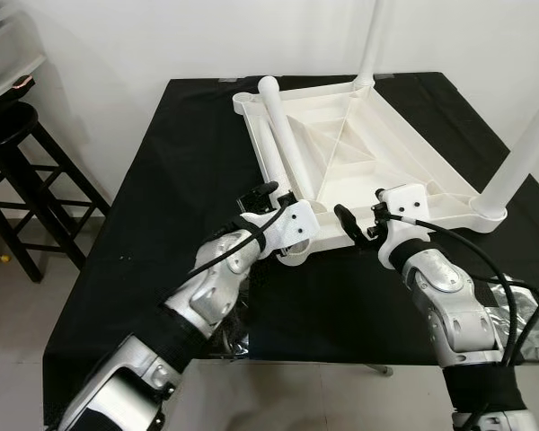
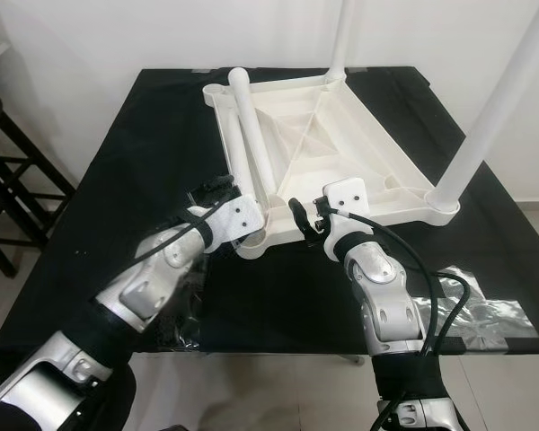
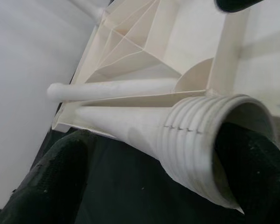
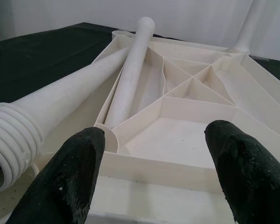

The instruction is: Building children table

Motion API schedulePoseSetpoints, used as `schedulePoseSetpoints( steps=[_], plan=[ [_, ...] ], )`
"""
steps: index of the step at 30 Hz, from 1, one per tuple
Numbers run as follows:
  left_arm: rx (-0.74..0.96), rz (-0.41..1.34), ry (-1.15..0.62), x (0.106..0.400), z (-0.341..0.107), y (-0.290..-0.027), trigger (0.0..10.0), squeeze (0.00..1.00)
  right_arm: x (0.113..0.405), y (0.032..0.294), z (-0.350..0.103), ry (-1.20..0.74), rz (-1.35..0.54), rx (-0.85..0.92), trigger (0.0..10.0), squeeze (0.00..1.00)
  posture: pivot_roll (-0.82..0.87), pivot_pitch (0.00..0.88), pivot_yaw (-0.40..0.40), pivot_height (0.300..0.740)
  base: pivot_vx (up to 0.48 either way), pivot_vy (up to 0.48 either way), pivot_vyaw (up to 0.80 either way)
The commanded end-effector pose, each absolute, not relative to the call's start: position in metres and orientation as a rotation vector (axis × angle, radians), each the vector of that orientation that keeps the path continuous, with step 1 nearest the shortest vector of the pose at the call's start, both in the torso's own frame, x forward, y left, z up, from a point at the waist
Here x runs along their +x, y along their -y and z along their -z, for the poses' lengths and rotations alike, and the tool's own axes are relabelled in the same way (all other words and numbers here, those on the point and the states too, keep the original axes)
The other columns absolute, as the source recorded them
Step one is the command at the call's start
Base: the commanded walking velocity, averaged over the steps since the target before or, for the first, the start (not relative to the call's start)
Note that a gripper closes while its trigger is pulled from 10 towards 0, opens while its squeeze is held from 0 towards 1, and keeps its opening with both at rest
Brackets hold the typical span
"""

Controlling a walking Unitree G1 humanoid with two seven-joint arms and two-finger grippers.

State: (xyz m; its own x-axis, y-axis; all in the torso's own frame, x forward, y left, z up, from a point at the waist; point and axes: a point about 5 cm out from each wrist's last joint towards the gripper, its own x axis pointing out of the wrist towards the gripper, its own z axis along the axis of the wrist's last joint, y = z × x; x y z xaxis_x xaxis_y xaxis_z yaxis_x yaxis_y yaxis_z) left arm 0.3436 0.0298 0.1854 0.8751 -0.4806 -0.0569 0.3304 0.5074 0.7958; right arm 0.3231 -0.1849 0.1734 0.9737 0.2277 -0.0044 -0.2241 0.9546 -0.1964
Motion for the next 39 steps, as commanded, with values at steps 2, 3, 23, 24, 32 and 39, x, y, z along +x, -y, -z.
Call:
schedulePoseSetpoints(
  steps=[2,3,23,24,32,39],
  plan=[
    [0.941,0.445,0.133,0.349,-0.179,-0.033,10.0,0.00,0.324,0.179,-0.175,0.021,-0.244,-0.204,10.0,0.00,0.04,0.102,0.018,0.740,0.000,0.000,0.00],
    [0.941,0.445,0.133,0.349,-0.179,-0.033,10.0,0.00,0.324,0.179,-0.175,0.021,-0.244,-0.204,10.0,0.00,0.04,0.102,0.018,0.740,0.000,0.000,0.00],
    [0.802,0.329,-0.027,0.365,-0.166,-0.049,0.0,0.00,0.323,0.171,-0.178,0.037,-0.259,-0.209,10.0,0.00,0.03,0.104,0.025,0.740,0.000,0.000,0.00],
    [0.786,0.318,-0.029,0.365,-0.167,-0.051,0.0,0.00,0.323,0.171,-0.179,0.039,-0.261,-0.208,10.0,0.00,0.03,0.104,0.025,0.740,0.000,0.000,0.00],
    [0.674,0.144,-0.018,0.376,-0.182,-0.090,0.0,0.00,0.324,0.167,-0.187,0.083,-0.281,-0.166,10.0,0.00,0.03,0.102,0.022,0.740,0.000,0.000,0.00],
    [0.531,-0.076,0.015,0.379,-0.204,-0.156,0.0,0.00,0.321,0.158,-0.208,0.171,-0.366,0.028,10.0,0.00,0.03,0.101,0.018,0.740,0.000,0.000,0.00]
  ],
)
